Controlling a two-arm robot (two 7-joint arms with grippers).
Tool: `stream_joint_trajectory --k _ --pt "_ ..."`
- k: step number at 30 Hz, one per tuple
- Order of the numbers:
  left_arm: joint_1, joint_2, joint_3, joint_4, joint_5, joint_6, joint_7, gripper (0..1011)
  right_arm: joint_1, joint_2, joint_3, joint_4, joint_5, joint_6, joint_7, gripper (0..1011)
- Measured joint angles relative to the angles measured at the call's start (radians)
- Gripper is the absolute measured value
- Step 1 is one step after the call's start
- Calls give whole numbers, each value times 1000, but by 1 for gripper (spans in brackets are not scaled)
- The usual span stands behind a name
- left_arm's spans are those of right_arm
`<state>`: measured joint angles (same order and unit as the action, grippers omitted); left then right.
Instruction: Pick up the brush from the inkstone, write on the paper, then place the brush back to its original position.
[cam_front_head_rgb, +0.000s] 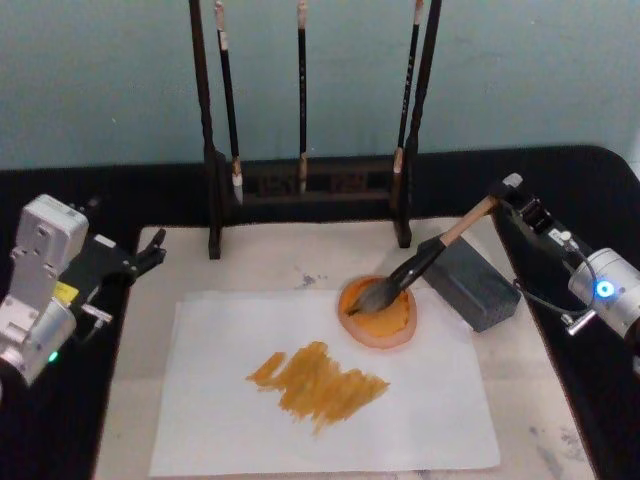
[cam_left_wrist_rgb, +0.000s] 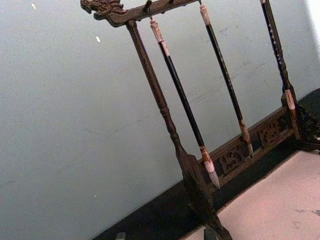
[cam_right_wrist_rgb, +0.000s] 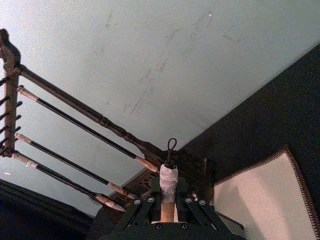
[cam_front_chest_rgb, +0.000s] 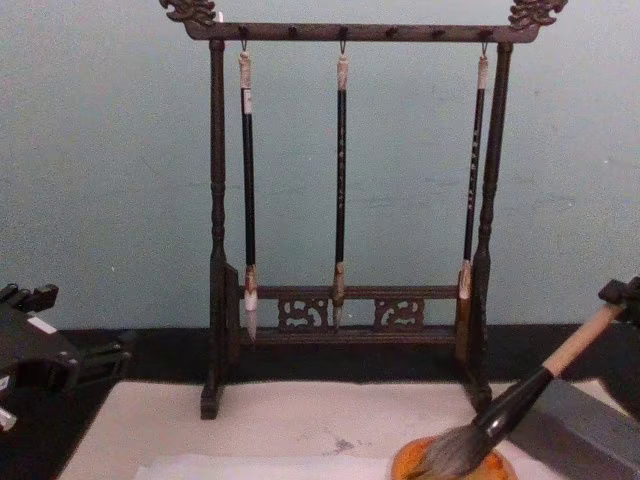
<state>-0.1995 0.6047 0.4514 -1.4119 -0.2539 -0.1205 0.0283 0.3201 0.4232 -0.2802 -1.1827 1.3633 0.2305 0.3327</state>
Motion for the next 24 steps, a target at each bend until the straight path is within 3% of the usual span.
stream_joint_trajectory --k 24 --pt "0 0 0 0 0 0 0 1010 24 21 -37 50 77 7 6 173"
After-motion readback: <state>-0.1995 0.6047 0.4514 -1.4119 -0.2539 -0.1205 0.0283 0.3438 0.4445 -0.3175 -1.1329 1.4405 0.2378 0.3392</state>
